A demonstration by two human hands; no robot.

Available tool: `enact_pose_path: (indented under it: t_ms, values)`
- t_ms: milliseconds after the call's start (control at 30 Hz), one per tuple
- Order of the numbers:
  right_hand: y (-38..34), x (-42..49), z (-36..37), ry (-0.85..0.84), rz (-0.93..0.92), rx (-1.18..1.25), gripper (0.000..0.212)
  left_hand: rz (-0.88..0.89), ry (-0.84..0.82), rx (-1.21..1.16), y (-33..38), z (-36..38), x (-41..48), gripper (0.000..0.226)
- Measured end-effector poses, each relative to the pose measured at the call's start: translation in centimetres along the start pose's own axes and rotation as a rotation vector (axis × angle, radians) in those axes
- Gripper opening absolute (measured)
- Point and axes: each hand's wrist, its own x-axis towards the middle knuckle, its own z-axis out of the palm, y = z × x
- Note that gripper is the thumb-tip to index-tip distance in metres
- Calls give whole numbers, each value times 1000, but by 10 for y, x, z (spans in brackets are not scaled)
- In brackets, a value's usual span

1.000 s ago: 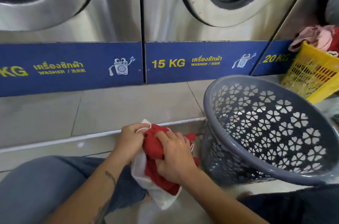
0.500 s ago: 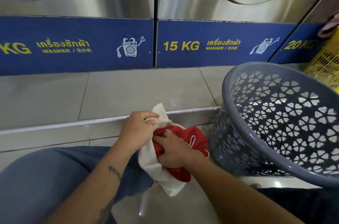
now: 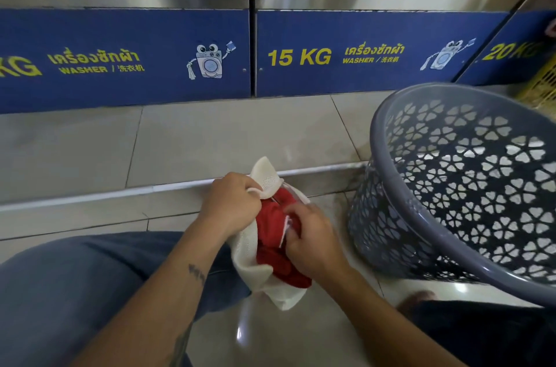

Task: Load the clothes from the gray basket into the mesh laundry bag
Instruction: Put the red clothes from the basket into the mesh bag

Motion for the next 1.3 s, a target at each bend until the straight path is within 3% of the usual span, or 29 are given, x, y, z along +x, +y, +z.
enact_pose_path:
  t_ms: [67,167,300,467,567,733,867,933,1033,1100,1233,1300]
  values:
    - [-11,2,11,-5,-100,134,39,20,-2,-13,1,-3,-1,23]
    - [0,6,26,-256,-151,180,52,35,-13,-86,1,-12,-4,20]
    - [30,34,24,-473,148,93,59,28,37,-167,4,-16,-7,18]
    - [22,58,8,-389,108,236,48,-29,-36,-10,0,-16,-1,18]
    - [26,44,-16,-328,59,86,56,-74,-131,2,0,-16,0,23]
    - [28,17,-59,-523,88,-325,81,-75,-167,-55,8,-16,-4,26]
    - [14,9,-70,-615,158,-510,74,-38,-161,-22,7,-21,-7,30]
    - [4,4,-71,-591,171,-517,66,-28,-143,8,6,-22,-7,32]
    - [-9,-2,-64,-424,62,-459,53,-44,-122,24,2,-24,-9,35]
    - [-14,-7,-49,-393,-36,-355,61,-37,-112,58,1,-25,-10,36]
    - [-12,-24,-10,-694,-55,-310,84,-29,-108,64,0,-24,-13,37]
    - [-7,-25,-4,-749,-43,-292,87,-26,-134,76,-1,-23,-14,38]
